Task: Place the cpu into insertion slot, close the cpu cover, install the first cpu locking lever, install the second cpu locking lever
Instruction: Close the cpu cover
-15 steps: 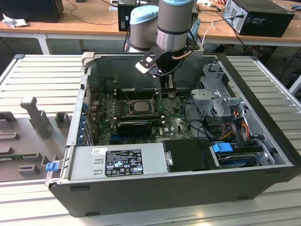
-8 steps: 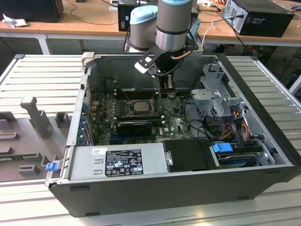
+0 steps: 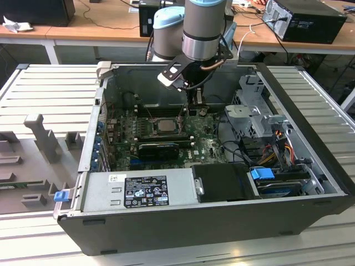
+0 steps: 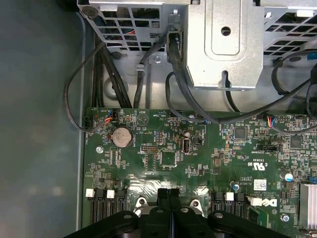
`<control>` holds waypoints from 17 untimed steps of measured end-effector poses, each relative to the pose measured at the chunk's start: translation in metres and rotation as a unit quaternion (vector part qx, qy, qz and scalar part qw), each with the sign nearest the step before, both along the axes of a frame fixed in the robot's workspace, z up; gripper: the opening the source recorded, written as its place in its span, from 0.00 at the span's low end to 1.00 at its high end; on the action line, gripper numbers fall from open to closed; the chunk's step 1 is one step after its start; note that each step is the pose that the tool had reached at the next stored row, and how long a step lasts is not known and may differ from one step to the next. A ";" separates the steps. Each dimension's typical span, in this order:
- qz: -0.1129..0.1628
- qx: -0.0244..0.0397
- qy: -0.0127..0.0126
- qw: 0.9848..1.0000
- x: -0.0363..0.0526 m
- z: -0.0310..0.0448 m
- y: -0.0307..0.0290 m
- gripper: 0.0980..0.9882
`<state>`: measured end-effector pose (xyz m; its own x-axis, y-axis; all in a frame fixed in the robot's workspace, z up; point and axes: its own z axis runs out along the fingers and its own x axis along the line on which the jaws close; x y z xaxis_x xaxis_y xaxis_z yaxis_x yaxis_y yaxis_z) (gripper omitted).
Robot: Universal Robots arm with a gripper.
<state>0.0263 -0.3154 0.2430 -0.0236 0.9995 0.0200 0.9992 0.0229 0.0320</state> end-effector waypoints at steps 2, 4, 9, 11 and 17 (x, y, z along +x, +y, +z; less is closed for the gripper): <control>0.000 0.000 0.000 1.000 -0.0007 0.0000 0.0000 0.01; 0.000 0.000 0.000 1.000 -0.0015 0.0000 0.0000 0.01; 0.000 0.000 0.000 1.000 -0.0052 0.0000 0.0000 0.01; 0.000 0.000 0.000 1.000 -0.0054 0.0012 0.0000 0.01; 0.000 0.002 0.000 1.000 -0.0088 0.0044 0.0000 0.01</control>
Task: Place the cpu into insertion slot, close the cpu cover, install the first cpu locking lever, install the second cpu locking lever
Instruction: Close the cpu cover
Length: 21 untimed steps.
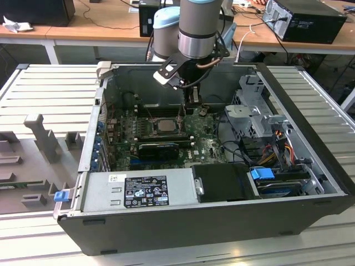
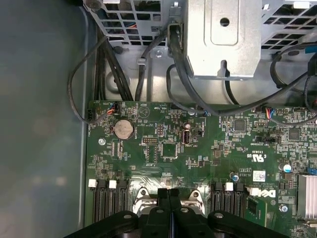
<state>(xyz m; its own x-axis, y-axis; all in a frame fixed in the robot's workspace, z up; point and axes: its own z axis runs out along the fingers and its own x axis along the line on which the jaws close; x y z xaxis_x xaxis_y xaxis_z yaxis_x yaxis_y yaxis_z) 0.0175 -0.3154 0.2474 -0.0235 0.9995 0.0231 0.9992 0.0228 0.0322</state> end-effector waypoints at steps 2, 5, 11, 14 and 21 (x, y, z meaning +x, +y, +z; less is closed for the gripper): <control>0.000 0.000 0.000 1.000 -0.0024 0.0001 -0.0001 0.01; 0.000 0.000 0.000 1.000 -0.0048 0.0001 0.0000 0.01; 0.000 0.000 0.000 1.000 -0.0081 0.0001 0.0000 0.01; 0.000 0.000 0.000 1.000 -0.0107 0.0001 0.0000 0.01; 0.000 0.000 0.000 1.000 -0.0171 -0.0008 0.0000 0.01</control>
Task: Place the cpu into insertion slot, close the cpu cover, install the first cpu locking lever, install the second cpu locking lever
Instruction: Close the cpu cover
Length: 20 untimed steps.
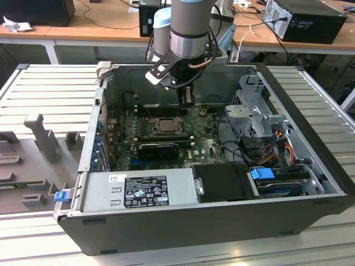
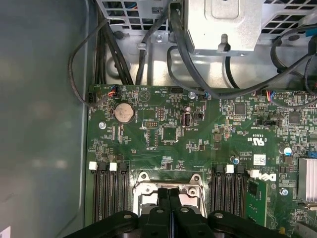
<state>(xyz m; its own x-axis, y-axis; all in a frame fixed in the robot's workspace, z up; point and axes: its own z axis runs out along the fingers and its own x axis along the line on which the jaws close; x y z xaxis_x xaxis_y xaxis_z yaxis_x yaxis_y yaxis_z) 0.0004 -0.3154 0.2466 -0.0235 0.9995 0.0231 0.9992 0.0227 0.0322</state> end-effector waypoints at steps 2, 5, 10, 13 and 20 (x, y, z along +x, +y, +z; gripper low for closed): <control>0.000 0.000 0.000 1.000 -0.0018 -0.0008 -0.0001 0.01; 0.000 0.000 0.000 1.000 -0.0051 -0.0012 -0.0001 0.01; 0.000 0.000 0.000 1.000 -0.0126 -0.0020 -0.0006 0.01; 0.000 0.000 0.000 1.000 -0.0138 -0.0066 -0.0006 0.01; 0.006 0.000 0.000 1.000 -0.0318 -0.0183 -0.0009 0.01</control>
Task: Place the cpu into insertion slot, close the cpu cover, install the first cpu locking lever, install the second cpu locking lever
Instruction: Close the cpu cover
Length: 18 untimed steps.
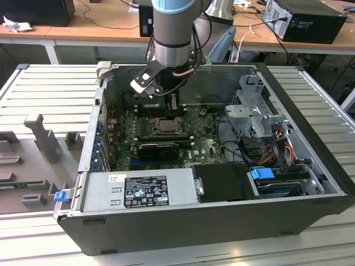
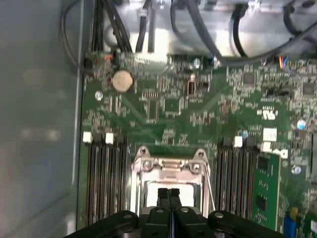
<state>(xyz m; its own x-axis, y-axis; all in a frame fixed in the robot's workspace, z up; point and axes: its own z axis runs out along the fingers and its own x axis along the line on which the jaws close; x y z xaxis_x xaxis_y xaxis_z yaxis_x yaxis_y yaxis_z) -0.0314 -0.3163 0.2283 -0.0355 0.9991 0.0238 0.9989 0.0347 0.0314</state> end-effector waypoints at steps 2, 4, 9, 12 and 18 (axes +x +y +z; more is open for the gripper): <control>0.001 0.000 0.000 1.000 -0.0081 -0.0032 0.0000 0.01; 0.001 0.000 0.000 1.000 -0.0138 -0.0061 -0.0001 0.01; 0.002 0.000 0.000 1.000 -0.0229 -0.0139 -0.0001 0.01; 0.002 0.000 0.000 1.000 -0.0230 -0.0197 -0.0001 0.01; 0.002 0.001 0.000 1.000 -0.0229 -0.0219 0.0001 0.01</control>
<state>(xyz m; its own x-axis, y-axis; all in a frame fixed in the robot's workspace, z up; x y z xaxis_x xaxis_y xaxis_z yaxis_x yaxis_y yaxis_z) -0.0543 -0.3163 0.2064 -0.0395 0.9989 0.0253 0.9988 0.0387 0.0310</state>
